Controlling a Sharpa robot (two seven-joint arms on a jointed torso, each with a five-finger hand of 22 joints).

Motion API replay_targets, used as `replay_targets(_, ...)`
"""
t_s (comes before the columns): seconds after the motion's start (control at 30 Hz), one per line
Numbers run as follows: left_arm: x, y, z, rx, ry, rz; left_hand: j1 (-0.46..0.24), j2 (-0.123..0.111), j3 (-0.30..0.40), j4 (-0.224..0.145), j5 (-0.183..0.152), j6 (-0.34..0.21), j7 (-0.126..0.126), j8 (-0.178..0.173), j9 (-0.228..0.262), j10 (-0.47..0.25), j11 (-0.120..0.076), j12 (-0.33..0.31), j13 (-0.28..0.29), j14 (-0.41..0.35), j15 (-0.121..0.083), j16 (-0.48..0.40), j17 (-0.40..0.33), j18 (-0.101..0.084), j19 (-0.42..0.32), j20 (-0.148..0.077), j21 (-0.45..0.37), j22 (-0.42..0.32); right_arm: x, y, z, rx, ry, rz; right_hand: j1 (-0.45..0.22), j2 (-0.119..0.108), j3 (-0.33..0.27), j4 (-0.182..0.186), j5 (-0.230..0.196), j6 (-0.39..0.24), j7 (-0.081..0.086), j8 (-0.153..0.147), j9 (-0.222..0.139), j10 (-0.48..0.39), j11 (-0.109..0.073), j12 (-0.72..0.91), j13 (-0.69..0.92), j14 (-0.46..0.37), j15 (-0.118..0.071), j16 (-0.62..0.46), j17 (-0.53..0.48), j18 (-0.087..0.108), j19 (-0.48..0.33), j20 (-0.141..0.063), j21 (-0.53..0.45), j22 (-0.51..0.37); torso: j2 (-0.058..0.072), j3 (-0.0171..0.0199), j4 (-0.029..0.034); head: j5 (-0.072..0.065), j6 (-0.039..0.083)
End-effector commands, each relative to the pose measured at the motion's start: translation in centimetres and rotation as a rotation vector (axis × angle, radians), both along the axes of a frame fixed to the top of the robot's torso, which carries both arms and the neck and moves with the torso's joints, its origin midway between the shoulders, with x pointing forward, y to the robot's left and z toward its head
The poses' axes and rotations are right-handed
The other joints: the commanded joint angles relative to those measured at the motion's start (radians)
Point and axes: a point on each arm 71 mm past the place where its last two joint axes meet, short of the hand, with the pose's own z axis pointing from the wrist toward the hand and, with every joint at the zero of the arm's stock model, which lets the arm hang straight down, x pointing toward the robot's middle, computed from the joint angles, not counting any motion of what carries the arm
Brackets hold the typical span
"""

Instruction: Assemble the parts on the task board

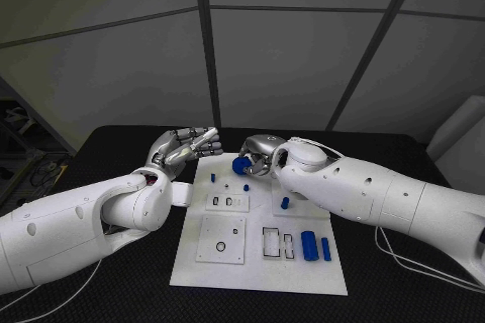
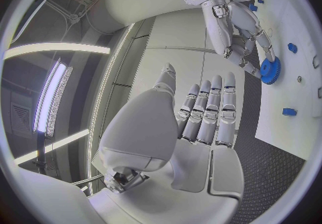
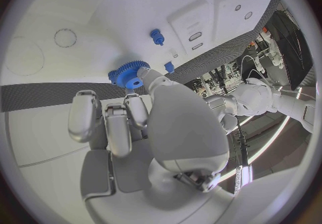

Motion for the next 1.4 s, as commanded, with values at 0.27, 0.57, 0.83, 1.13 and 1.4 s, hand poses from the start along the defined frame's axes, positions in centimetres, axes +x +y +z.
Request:
replay_targets(0.27,0.04,-0.06,0.15,0.004,-0.011,-0.006,-0.003,0.006,0.0,-0.007,0.005,0.001,0.03,-0.006,-0.001,-0.004,0.003,-0.006,0.0,0.009,-0.001,-0.006,-0.001,-0.02,-0.001,0.001,-0.004,-0.002,-0.17,-0.07,0.06,0.006,-0.003,0.006,-0.011,-0.001,-0.004,-0.002,-0.005,-0.001,-0.001,0.0,0.001,0.002,-0.002,0.002,0.001,0.083,0.007,0.003,0.168,-0.015,0.0,0.006,-0.003,0.001,0.0,0.0,0.0002,0.001,0.001)
replay_targets(0.57,0.06,-0.05,0.14,0.004,-0.01,-0.006,-0.003,0.006,0.0,-0.007,0.005,0.001,0.03,-0.006,-0.001,-0.004,0.003,-0.006,0.0,0.009,-0.001,-0.006,-0.001,-0.02,-0.001,0.001,-0.004,-0.002,-0.22,-0.14,0.11,0.01,-0.007,0.005,-0.011,-0.001,-0.004,-0.002,-0.005,-0.001,0.0,0.0,0.001,0.0,-0.002,0.0,-0.001,0.083,0.007,0.003,0.168,-0.015,0.001,0.006,-0.003,0.001,0.0,-0.0005,0.0008,0.0,0.001)
replay_targets(0.83,0.09,-0.06,0.12,0.004,-0.01,-0.006,-0.003,0.006,0.0,-0.007,0.005,0.001,0.03,-0.006,-0.001,-0.004,0.003,-0.006,0.0,0.009,-0.001,-0.006,-0.001,-0.02,-0.001,0.001,-0.004,-0.002,-0.21,-0.2,0.13,0.012,-0.01,0.002,-0.016,-0.004,-0.007,-0.004,-0.01,-0.014,0.001,-0.01,0.0,-0.004,-0.001,-0.003,-0.005,0.083,0.008,0.003,0.167,-0.015,0.0,0.006,-0.003,0.0,0.001,-0.0006,0.0007,-0.001,0.0)
replay_targets(1.13,0.11,-0.05,0.1,0.004,-0.009,-0.005,-0.002,0.008,-0.001,-0.01,0.005,0.001,0.03,-0.008,-0.001,-0.004,0.003,-0.007,0.0,0.009,-0.001,-0.007,-0.002,-0.02,-0.003,0.001,-0.006,-0.003,-0.2,-0.37,0.05,0.018,0.005,0.003,-0.025,-0.002,-0.011,-0.003,-0.011,-0.067,0.0,-0.024,-0.004,-0.003,-0.001,-0.003,-0.005,0.083,0.008,0.003,0.169,-0.015,0.0,0.007,-0.004,0.001,0.0,-0.0005,0.001,-0.002,-0.001)
replay_targets(1.4,0.11,-0.05,0.1,0.004,-0.008,-0.005,-0.002,0.008,-0.001,-0.011,0.005,0.001,0.03,-0.008,-0.001,-0.004,0.003,-0.008,0.0,0.009,-0.001,-0.007,-0.002,-0.02,-0.003,0.001,-0.006,-0.003,-0.18,-0.46,-0.32,0.047,0.077,0.008,-0.211,0.043,-0.041,0.115,0.114,0.022,-0.012,-0.005,0.009,0.013,-0.01,0.015,0.014,0.085,0.001,0.007,0.178,-0.016,0.005,0.002,-0.003,0.006,0.0,-0.0002,0.0013,0.0,-0.001)
